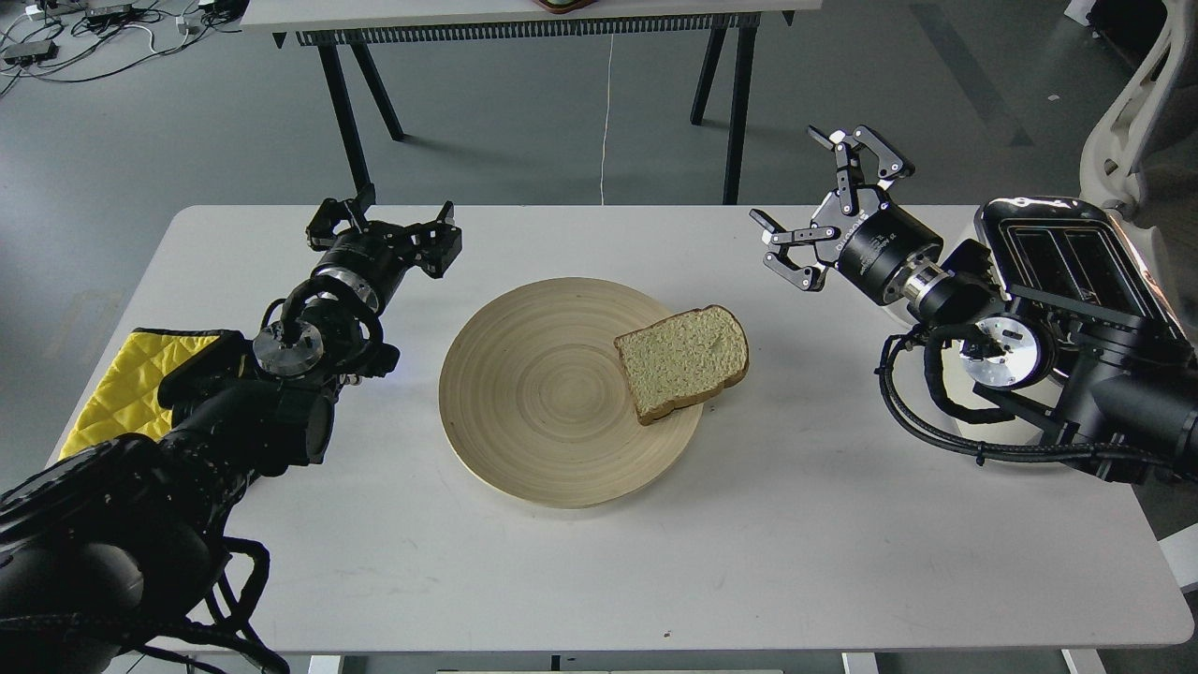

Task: Put bread in toaster with right arm
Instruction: 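Move the right gripper from beside the toaster toward the bread slice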

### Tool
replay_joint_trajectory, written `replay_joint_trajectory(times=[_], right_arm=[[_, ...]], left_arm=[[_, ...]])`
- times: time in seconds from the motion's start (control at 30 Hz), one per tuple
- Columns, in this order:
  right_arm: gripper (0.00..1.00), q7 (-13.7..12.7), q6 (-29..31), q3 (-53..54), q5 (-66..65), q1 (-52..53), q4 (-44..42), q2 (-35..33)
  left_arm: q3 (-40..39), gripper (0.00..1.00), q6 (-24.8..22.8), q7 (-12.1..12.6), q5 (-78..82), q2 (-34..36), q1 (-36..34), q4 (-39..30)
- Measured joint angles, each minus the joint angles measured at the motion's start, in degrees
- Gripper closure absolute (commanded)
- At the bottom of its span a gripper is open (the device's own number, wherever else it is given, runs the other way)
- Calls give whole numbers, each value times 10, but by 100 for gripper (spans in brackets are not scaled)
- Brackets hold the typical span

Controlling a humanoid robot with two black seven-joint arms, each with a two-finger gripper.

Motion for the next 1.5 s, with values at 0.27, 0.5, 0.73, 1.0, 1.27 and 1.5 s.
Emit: replay_joint_trajectory(times=[0.27,0.5,0.73,1.0,1.27,1.5], right_arm=[[1,0,0,2,0,0,1,-1],[1,0,0,3,-4,12,1,-4],[1,0,0,0,-6,28,-2,-6],[1,-2,0,0,-24,28,20,-39],[1,-2,-76,-4,-95,17,20,-32],[1,-4,-192,-9,-158,15,19,8]], left_arm=[[0,0,0,-2,0,0,1,0],[0,0,0,-2,0,0,1,0],[0,0,0,-1,0,0,0,0],[0,0,0,-1,0,1,0,0],[0,0,0,-2,0,1,1,0],[0,0,0,-1,0,0,0,0]])
